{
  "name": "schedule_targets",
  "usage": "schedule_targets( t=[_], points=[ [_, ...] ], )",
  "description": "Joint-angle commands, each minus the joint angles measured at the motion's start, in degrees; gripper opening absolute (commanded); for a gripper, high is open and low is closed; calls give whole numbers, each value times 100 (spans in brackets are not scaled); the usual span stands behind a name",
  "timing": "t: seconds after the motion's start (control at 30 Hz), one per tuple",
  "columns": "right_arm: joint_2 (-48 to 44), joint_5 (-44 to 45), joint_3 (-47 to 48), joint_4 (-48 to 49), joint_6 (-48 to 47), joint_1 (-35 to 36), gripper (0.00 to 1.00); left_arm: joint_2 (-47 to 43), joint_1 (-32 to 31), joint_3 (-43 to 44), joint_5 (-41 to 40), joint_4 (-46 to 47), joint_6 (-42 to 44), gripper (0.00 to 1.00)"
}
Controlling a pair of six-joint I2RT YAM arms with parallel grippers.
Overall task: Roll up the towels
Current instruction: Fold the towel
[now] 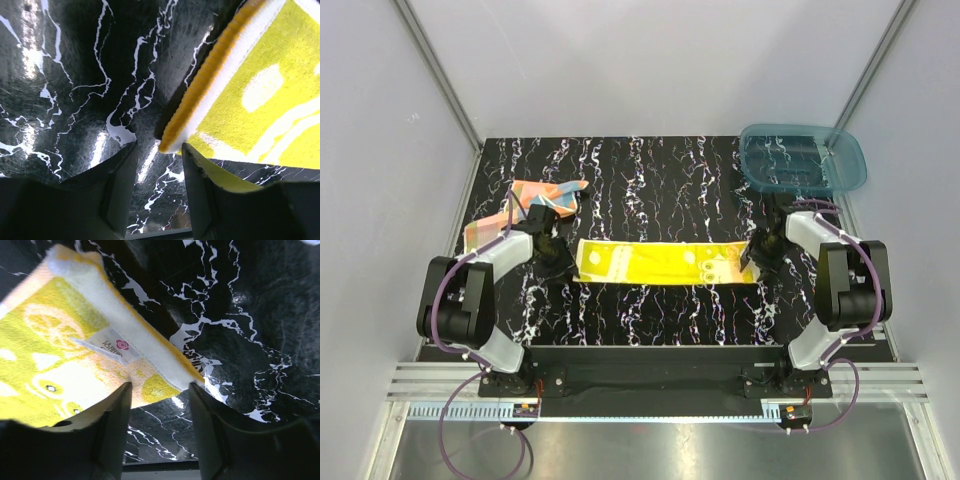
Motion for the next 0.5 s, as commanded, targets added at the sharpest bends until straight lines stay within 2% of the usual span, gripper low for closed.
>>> schedule_targets(
  t=[0.0, 0.13, 0.23, 0.33, 0.47],
  points=[
    [-124, 348, 549, -284, -235, -35, 62, 99, 174, -233, -405, 204, 3, 47],
    [-413, 296, 1023, -574, -358, -35, 79, 108, 192, -163, -361, 160, 20, 47],
    [-816, 252, 1156, -688, -350, -44, 81, -85, 192, -92, -518, 63, 29, 46],
    [-1264, 514, 1130, -803, -306, -35, 86, -664, 192, 57, -703, -78, 90, 46],
    [-1863, 928, 692, -795, -218, -210, 89, -1429, 43, 320, -836, -218, 432, 47]
  ],
)
